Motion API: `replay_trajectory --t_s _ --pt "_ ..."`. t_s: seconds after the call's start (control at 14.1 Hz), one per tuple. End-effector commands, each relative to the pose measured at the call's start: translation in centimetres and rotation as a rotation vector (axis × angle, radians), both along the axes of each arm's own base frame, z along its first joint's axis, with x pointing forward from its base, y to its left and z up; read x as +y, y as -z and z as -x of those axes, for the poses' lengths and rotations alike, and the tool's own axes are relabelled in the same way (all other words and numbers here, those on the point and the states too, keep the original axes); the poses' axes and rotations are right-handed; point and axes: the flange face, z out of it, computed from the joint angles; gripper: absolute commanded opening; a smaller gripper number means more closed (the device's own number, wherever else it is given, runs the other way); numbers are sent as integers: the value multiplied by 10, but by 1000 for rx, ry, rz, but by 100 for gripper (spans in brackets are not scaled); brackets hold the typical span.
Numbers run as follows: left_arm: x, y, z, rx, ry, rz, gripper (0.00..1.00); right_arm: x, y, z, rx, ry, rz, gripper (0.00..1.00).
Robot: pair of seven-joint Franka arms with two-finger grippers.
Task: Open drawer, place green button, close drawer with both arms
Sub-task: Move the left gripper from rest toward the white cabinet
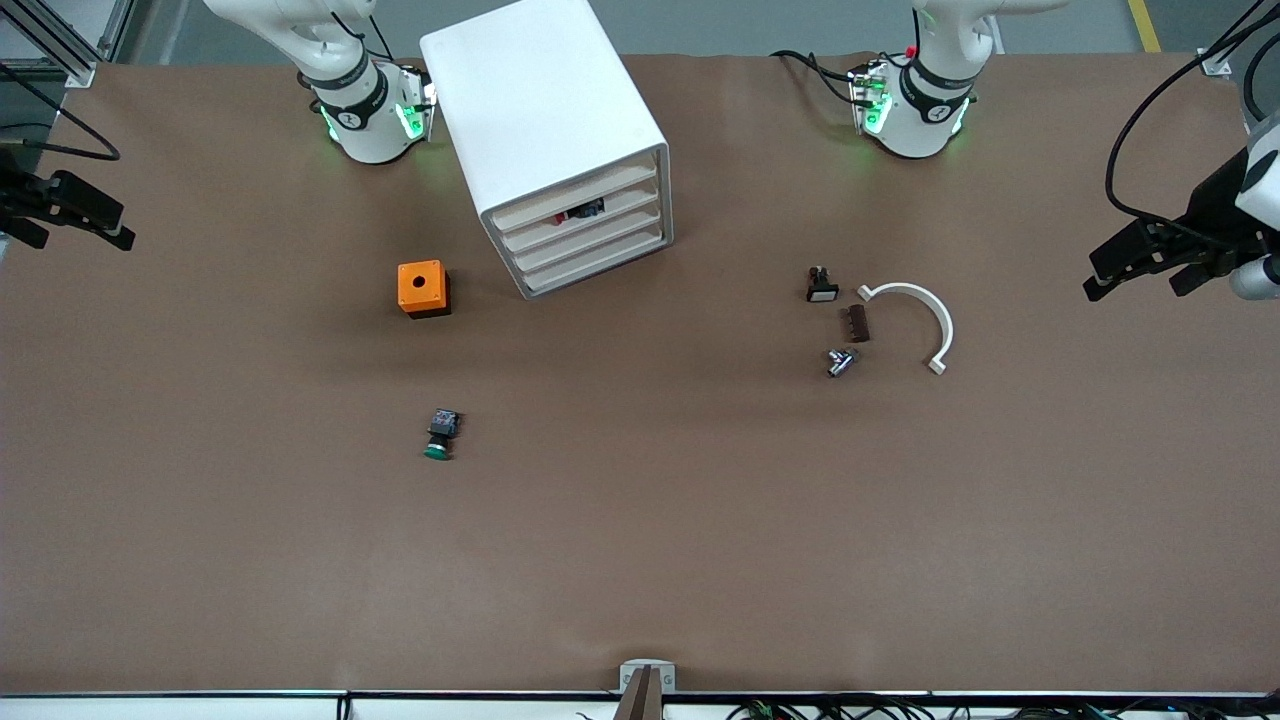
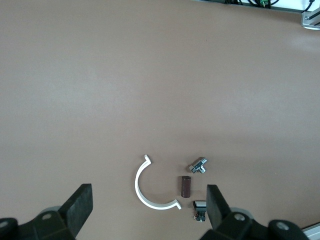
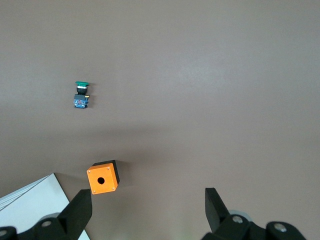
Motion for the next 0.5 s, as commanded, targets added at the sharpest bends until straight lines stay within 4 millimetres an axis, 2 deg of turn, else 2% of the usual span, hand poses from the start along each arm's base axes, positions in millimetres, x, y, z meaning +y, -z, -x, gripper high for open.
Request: replay_trajectory --t_s 0.0,0.21,0.28,0.42 --pt "2 -6 3 3 -4 -22 100 1 -4 -2 5 -11 7 100" --pt "2 -4 2 6 1 -22 100 1 -3 -1 15 -8 5 100" --pt "4 3 0 18 -5 -22 100 1 -3 0 17 -8 5 100" --pt "33 14 -4 52 -42 -23 100 1 -2 0 18 -10 4 100"
